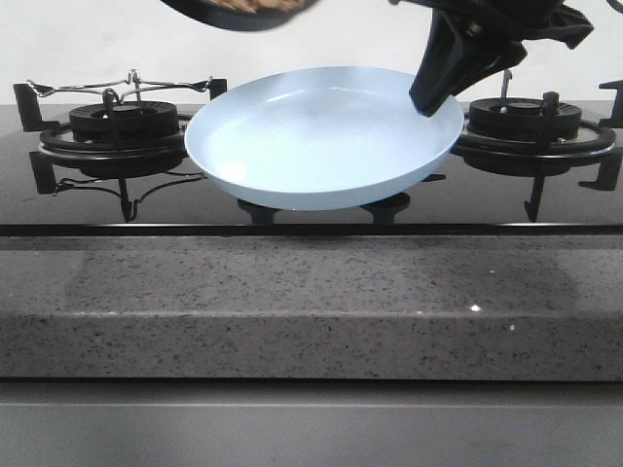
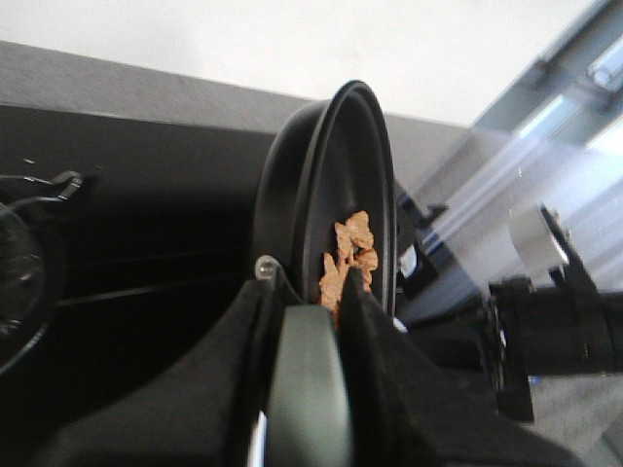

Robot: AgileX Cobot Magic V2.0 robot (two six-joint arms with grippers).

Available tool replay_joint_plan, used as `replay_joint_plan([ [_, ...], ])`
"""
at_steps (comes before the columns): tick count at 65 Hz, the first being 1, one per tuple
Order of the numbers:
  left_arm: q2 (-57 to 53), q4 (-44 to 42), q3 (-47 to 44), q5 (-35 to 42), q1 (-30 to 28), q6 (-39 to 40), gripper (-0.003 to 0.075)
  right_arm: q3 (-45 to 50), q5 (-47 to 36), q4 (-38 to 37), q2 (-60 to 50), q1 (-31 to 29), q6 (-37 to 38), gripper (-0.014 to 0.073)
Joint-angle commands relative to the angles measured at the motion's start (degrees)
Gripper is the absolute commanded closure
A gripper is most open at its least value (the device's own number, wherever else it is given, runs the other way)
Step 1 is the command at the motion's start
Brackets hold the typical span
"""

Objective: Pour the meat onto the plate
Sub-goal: 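Tilt the pan with the left gripper over the held plate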

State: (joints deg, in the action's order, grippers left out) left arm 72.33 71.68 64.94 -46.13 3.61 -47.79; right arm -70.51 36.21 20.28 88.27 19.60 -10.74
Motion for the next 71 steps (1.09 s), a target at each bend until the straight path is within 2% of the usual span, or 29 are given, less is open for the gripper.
replay_joint_plan([
  [1, -2.0, 1.0, 1.8, 4.7, 4.1, -0.4, 0.0741, -1.5, -3.2, 1.1, -2.0, -0.1, -0.3, 0.0663],
  [25, -3.9, -19.6, 1.8, 22.5, 21.2, -0.4, 0.0741, -1.5, -3.2, 1.1, -2.0, -0.1, -0.3, 0.0663],
  [39, -5.5, -32.8, 1.8, 28.8, 28.9, -0.4, 0.0741, -1.5, -3.2, 1.1, -2.0, -0.1, -0.3, 0.0663],
  [56, -6.0, -47.5, 1.8, 31.1, 34.0, -0.4, 0.0741, -1.5, -3.2, 1.1, -2.0, -0.1, -0.3, 0.0663],
  [71, -6.0, -50.0, 1.8, 31.5, 35.3, -0.3, 0.0741, -1.5, -3.2, 1.1, -2.0, -0.1, -0.3, 0.0663],
])
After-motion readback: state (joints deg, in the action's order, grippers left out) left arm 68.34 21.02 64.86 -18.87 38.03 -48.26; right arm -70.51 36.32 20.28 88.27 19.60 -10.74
